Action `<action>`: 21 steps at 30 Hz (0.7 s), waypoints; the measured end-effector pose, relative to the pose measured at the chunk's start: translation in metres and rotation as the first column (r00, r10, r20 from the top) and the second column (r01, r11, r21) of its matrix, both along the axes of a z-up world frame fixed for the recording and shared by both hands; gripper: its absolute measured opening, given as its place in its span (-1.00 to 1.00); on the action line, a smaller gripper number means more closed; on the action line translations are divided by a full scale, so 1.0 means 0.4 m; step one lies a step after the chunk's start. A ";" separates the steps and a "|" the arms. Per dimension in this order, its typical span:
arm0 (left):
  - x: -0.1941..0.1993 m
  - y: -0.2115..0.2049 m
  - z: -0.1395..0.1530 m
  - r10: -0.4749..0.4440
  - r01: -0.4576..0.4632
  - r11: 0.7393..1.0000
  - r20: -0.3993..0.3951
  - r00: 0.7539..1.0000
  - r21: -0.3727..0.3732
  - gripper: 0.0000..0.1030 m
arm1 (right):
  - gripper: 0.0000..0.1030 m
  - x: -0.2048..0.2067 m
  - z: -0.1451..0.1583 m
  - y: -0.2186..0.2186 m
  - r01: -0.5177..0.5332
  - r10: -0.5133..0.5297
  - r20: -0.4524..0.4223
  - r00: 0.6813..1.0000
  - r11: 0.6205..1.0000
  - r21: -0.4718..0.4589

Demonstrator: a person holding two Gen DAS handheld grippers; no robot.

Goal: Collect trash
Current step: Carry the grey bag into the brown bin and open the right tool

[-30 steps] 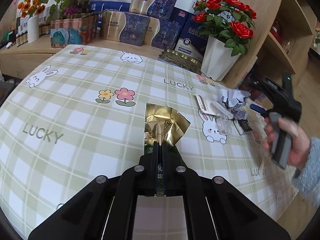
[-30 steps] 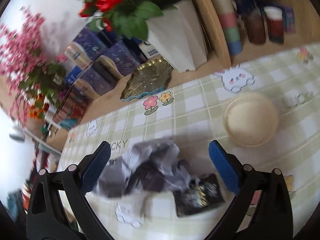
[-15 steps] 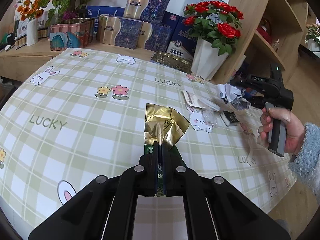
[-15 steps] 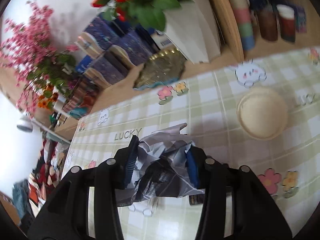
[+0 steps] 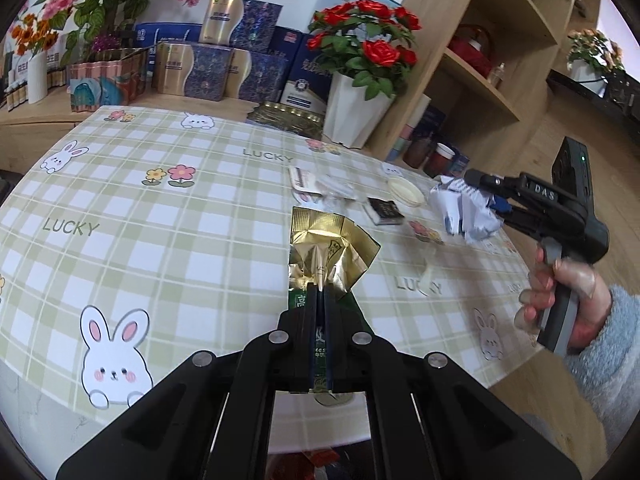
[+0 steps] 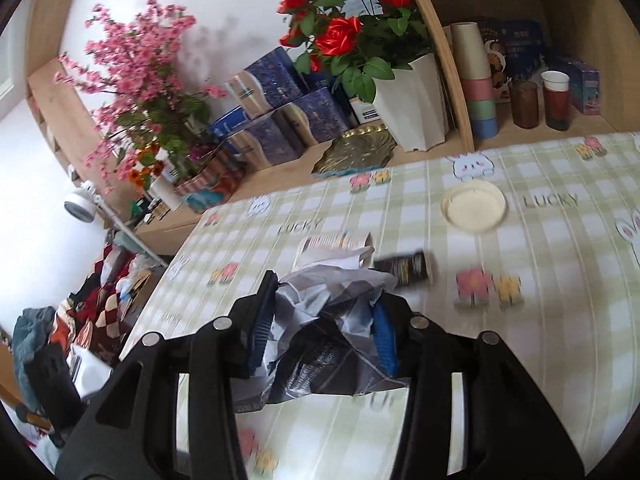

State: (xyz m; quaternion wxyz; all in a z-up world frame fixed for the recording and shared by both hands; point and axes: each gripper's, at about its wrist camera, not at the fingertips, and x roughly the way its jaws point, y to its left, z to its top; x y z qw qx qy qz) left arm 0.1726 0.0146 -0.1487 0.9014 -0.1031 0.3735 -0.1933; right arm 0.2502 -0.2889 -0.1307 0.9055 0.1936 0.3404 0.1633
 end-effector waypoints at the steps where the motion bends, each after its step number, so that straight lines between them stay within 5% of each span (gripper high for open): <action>1: -0.017 -0.008 0.005 -0.007 0.007 1.000 0.002 1.000 0.002 -0.93 | -0.12 -0.024 -0.001 0.003 -0.004 0.004 0.002 1.000 1.000 0.000; 13: -0.208 -0.049 0.016 -0.046 0.046 0.999 0.002 0.999 0.015 -0.93 | -0.12 -0.329 -0.022 0.071 -0.112 0.113 0.006 0.994 0.990 -0.084; 21: -0.303 -0.041 -0.021 -0.047 0.047 0.998 -0.022 0.999 0.029 -0.93 | -0.12 -0.480 -0.097 0.140 -0.163 0.162 -0.023 0.986 0.985 -0.059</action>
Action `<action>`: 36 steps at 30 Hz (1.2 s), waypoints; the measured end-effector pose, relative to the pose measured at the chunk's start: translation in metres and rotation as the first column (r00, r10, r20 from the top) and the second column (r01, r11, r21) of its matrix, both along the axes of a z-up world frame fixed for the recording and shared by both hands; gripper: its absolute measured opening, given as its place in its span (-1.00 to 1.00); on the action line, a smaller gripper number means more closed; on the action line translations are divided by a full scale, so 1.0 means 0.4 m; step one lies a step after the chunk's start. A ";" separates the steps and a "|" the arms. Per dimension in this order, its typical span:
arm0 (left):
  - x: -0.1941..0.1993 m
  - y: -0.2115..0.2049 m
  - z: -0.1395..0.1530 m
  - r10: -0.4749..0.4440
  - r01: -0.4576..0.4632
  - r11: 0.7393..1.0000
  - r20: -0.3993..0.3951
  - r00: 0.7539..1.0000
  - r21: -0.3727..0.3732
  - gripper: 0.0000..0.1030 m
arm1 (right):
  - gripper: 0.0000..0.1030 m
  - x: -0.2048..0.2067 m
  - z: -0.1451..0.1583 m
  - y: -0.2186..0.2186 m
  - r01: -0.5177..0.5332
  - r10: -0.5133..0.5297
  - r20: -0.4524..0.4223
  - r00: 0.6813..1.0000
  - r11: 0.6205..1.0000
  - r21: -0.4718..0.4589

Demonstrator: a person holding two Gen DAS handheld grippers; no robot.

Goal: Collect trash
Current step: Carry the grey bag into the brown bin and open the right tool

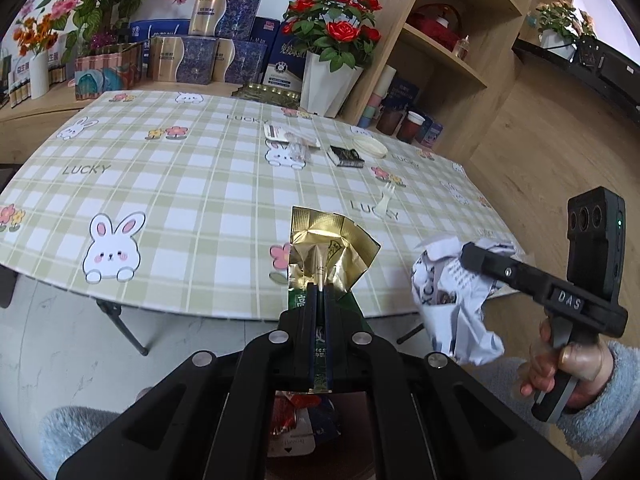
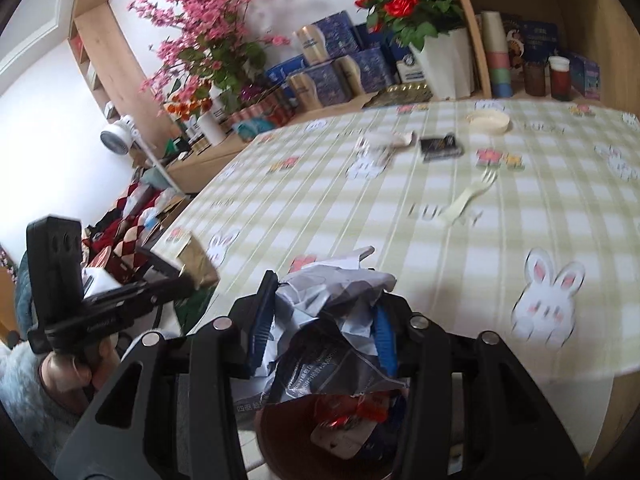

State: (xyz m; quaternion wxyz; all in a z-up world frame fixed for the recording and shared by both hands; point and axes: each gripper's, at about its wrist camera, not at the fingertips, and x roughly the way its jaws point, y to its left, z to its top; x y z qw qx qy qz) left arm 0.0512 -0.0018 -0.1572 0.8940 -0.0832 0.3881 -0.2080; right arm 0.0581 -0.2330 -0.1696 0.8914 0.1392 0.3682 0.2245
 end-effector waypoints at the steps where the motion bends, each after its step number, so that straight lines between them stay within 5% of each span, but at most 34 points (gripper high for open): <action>1: -0.012 0.002 -0.004 -0.004 0.004 1.000 -0.001 1.000 0.005 -0.93 | -0.12 -0.016 -0.012 0.008 -0.006 0.006 -0.009 1.000 1.000 0.006; 17: -0.113 0.003 -0.027 0.013 -0.013 1.000 -0.003 1.000 0.008 -0.93 | -0.12 -0.099 -0.240 0.107 0.004 -0.003 -0.207 0.978 1.000 0.001; 26: -0.130 0.008 -0.050 0.030 -0.029 0.999 -0.027 0.999 0.025 -0.93 | -0.12 -0.099 -0.438 0.120 0.042 -0.041 -0.414 0.909 0.999 -0.007; 36: -0.126 0.010 -0.074 0.040 -0.038 0.999 -0.056 0.998 0.024 -0.93 | -0.07 -0.094 -0.425 0.130 0.016 -0.025 -0.404 0.915 1.000 -0.024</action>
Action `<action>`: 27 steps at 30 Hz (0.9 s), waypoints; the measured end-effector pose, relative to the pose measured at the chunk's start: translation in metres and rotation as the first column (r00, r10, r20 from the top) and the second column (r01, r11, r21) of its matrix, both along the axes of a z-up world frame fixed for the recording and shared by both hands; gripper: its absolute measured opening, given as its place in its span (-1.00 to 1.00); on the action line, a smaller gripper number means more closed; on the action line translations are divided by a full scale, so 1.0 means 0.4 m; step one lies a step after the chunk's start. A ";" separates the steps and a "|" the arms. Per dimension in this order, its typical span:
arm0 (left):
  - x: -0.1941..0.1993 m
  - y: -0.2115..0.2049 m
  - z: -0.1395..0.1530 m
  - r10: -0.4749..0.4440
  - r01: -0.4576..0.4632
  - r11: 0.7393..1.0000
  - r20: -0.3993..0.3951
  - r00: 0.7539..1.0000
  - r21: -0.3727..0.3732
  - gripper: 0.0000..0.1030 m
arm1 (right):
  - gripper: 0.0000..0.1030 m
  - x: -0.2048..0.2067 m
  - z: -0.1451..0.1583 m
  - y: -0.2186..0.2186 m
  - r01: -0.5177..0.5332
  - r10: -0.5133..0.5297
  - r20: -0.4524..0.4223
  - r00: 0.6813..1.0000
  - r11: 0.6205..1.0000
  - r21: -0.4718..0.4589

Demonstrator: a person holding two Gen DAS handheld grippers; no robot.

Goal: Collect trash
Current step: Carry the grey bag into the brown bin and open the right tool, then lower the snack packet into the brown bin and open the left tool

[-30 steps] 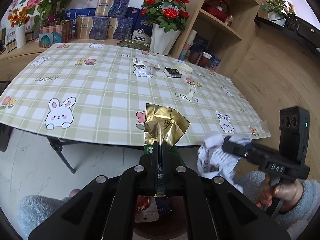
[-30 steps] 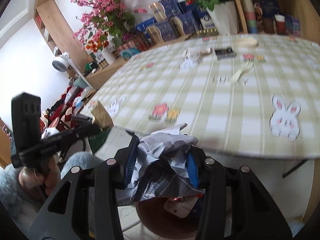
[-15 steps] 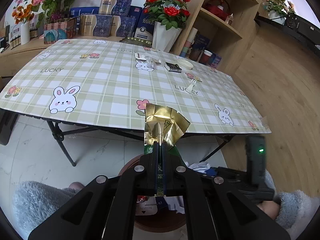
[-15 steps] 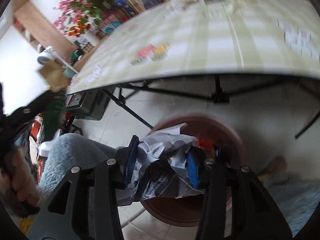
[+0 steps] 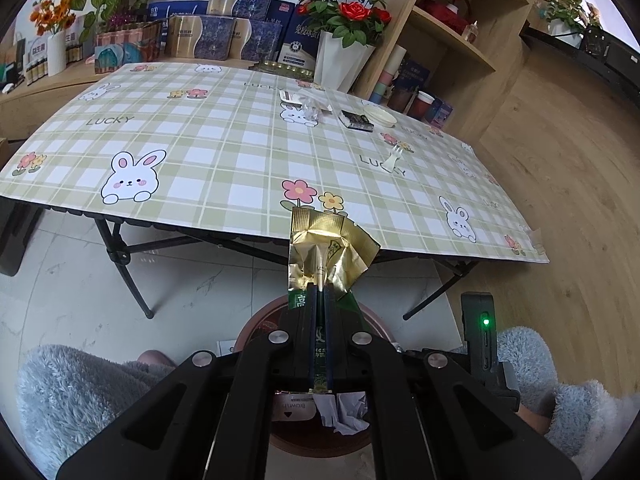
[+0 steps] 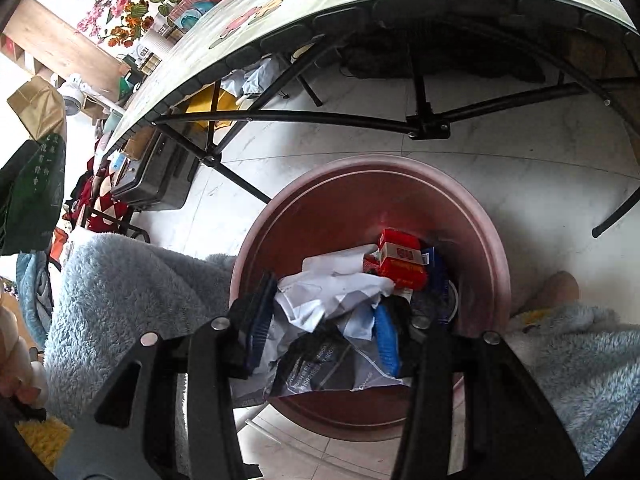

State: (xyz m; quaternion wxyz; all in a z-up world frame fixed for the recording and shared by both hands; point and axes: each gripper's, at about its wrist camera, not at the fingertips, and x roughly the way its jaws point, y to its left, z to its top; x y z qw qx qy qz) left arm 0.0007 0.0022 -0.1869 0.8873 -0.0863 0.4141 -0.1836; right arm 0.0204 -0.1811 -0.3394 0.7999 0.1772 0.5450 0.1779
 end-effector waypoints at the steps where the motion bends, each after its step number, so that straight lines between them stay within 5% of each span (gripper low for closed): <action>1: 0.001 0.000 -0.003 0.001 -0.001 1.000 -0.005 1.000 0.000 -0.93 | -0.06 0.001 -0.003 -0.002 0.003 -0.003 -0.003 1.000 1.000 0.000; 7: 0.006 0.007 -0.013 0.015 -0.015 1.000 -0.025 1.000 -0.006 -0.93 | 0.10 0.003 -0.002 -0.008 0.020 -0.020 -0.006 1.000 1.000 -0.006; 13: 0.005 0.004 -0.018 0.017 -0.018 1.000 -0.034 0.999 -0.002 -0.93 | 0.83 -0.015 0.083 -0.046 0.101 -0.100 0.128 0.987 0.995 0.000; 23: 0.027 -0.051 -0.081 -0.041 0.049 0.996 -0.104 0.994 0.080 -0.93 | 0.89 -0.087 0.304 -0.148 0.258 -0.125 0.514 0.849 0.946 -0.196; 27: 0.044 -0.100 -0.161 -0.102 0.127 0.985 -0.205 0.974 0.115 -0.93 | 0.89 -0.097 0.294 -0.184 0.315 -0.159 0.538 0.828 0.925 -0.211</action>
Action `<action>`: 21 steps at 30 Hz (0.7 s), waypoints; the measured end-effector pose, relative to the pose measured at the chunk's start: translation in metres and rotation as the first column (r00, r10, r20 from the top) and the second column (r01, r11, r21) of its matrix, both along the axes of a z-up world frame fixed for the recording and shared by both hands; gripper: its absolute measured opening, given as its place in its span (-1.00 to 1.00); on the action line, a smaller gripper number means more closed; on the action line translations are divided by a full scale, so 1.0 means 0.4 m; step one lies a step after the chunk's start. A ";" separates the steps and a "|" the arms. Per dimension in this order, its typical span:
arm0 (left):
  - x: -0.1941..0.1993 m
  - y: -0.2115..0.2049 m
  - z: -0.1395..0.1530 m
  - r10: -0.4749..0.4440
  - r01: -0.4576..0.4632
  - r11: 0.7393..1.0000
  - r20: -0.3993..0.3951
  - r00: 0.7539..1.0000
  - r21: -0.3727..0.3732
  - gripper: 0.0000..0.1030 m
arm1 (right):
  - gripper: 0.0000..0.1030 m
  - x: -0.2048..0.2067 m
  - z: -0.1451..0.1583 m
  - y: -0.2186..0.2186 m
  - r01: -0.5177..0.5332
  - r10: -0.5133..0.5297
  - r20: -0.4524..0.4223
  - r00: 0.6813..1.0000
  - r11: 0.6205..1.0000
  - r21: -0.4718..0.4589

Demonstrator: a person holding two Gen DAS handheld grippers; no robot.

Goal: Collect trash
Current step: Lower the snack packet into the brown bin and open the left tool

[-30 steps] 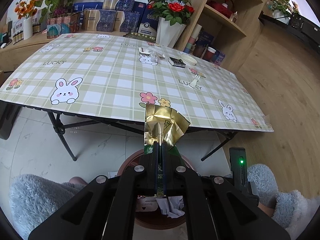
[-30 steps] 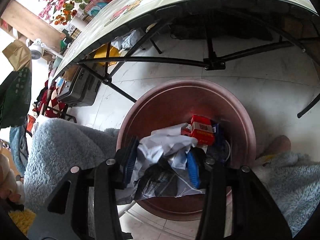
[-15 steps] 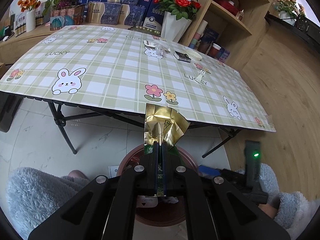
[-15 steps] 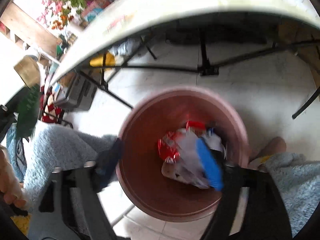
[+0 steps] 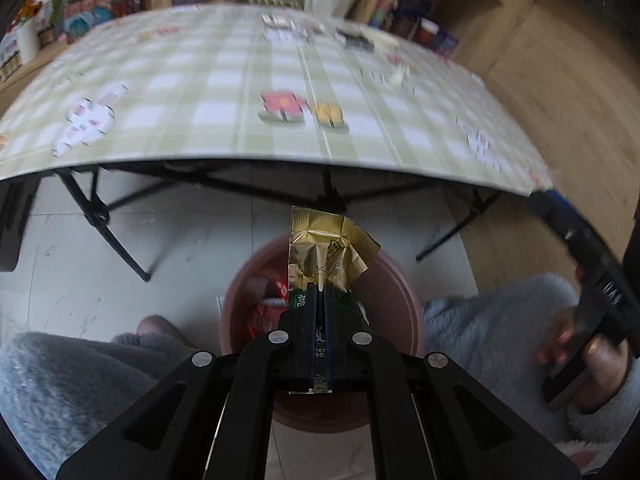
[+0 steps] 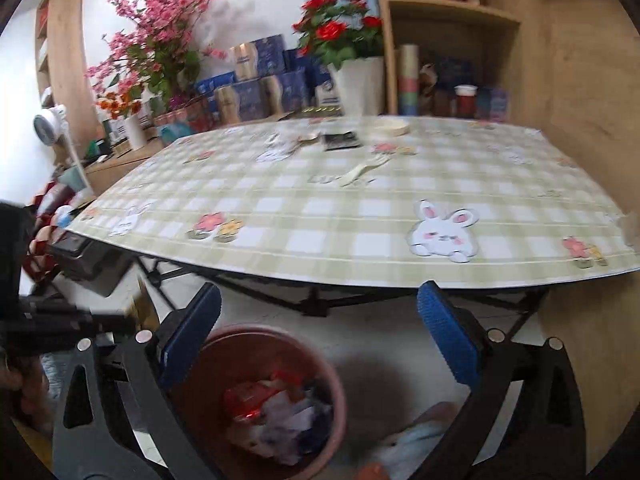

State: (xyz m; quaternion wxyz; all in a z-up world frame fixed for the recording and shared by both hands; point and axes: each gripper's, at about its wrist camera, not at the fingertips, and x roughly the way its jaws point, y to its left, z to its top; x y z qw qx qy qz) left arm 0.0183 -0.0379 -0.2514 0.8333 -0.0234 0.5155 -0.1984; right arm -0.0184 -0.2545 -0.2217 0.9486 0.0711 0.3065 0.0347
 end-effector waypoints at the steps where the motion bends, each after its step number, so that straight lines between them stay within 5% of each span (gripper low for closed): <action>1: 0.004 -0.018 -0.021 -0.032 0.033 0.999 -0.025 0.999 0.009 -0.93 | 0.89 0.005 -0.013 -0.007 0.011 -0.011 -0.017 1.000 1.000 0.016; 6: 0.004 -0.098 -0.088 -0.171 0.174 0.983 -0.070 0.983 0.054 -0.93 | 0.89 0.013 -0.045 -0.011 0.033 -0.032 -0.049 0.998 0.999 0.024; 10: 0.007 -0.127 -0.126 -0.211 0.215 0.976 -0.121 0.970 0.022 -0.90 | 0.89 0.014 -0.051 -0.014 0.033 -0.030 -0.057 0.998 0.999 0.043; 12: 0.005 -0.131 -0.130 -0.223 0.225 0.974 -0.126 0.967 0.001 -0.66 | 0.89 0.015 -0.053 -0.012 0.035 -0.032 -0.059 0.998 0.998 0.047; 13: 0.002 -0.131 -0.127 -0.225 0.226 0.974 -0.124 0.967 -0.005 -0.13 | 0.89 0.016 -0.054 -0.015 0.035 -0.032 -0.061 0.998 0.998 0.049; 14: 0.001 -0.126 -0.122 -0.220 0.220 0.975 -0.110 0.969 -0.009 0.17 | 0.89 0.017 -0.057 -0.016 0.038 -0.034 -0.065 0.997 0.998 0.052; 21: 0.019 -0.043 -0.087 -0.067 0.065 0.997 -0.043 0.997 -0.041 0.46 | 0.89 0.022 -0.060 -0.025 0.062 -0.057 -0.073 0.996 0.995 0.077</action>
